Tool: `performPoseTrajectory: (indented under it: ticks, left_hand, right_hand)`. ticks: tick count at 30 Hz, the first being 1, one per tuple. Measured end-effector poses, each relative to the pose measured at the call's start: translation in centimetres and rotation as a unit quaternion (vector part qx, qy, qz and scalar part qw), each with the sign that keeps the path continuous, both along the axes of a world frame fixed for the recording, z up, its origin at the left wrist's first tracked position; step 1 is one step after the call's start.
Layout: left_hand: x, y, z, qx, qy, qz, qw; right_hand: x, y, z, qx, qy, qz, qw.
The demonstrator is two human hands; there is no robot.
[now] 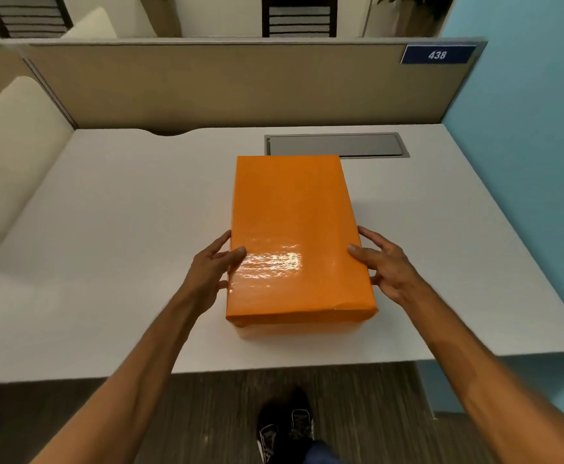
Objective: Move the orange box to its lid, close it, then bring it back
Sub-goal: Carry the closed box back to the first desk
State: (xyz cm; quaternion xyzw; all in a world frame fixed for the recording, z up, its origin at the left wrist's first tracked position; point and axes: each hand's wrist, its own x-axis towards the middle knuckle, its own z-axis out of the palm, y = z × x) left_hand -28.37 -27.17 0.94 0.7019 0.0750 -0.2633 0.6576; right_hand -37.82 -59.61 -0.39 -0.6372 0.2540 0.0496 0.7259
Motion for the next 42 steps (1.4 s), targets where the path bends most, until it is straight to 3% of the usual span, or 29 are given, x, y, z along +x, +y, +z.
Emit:
performPoseTrajectory:
  ticks: [22,42]
  left_hand:
    - [6.4,8.0,5.1,0.028,-0.080,0.119,0.989]
    - [33.0,33.7,4.5,0.083,-0.055,0.109,0.989]
  right_hand:
    - [12.2,7.7,3.9,0.018,-0.049,0.077,0.996]
    - [37.5,33.6,2.3,0.033,-0.031,0.065,0.997]
